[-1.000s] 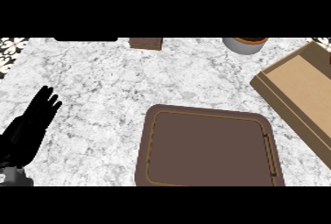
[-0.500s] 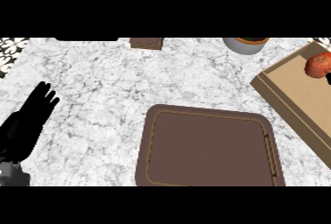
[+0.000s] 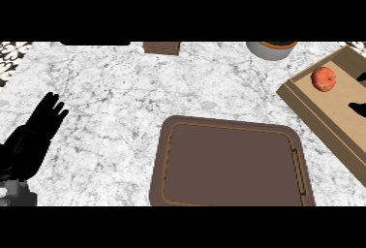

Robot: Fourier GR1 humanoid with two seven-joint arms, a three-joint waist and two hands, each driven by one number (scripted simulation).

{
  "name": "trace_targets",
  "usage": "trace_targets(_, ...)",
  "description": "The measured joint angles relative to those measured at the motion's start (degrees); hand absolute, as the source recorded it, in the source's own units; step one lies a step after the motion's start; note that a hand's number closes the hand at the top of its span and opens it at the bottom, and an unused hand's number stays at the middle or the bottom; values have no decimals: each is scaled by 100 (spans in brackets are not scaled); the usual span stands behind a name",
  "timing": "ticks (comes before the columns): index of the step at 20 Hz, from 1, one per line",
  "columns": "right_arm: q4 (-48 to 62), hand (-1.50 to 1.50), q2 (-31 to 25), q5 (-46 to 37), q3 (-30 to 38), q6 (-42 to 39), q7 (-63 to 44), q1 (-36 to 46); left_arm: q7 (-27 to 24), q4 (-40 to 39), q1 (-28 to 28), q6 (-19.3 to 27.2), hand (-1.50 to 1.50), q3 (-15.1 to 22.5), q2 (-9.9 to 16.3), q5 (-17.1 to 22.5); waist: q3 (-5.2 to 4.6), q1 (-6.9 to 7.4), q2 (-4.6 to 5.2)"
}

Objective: Pick the squash from the tray and place it in the cardboard box

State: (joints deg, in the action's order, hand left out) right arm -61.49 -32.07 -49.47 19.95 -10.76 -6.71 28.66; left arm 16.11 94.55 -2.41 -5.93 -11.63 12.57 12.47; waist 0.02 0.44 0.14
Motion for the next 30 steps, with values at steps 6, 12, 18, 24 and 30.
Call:
trace_targets(6,190,-150,240,557,401,540,620,58,96,19,-47,5,0,-59,43,12,4,-22,-10)
trace_targets(12,67,-150,375,1675,1441,816,749,202,17,17,37,4,0,-75,15,-18,2,-67,-26)
trace_targets(18,-23,-150,-37,2657,2285,459,737,-20,53,80,60,2,0,-65,-8,-26,-1,-84,-28)
trace_targets(24,450,-150,-671,3452,2927,-65,1080,-427,69,44,31,-79,0,-114,12,37,-2,-68,-19)
trace_targets(30,1145,-150,-1401,3907,3110,-651,1614,-721,52,73,-11,18,0,1,-115,-119,1,-46,-13)
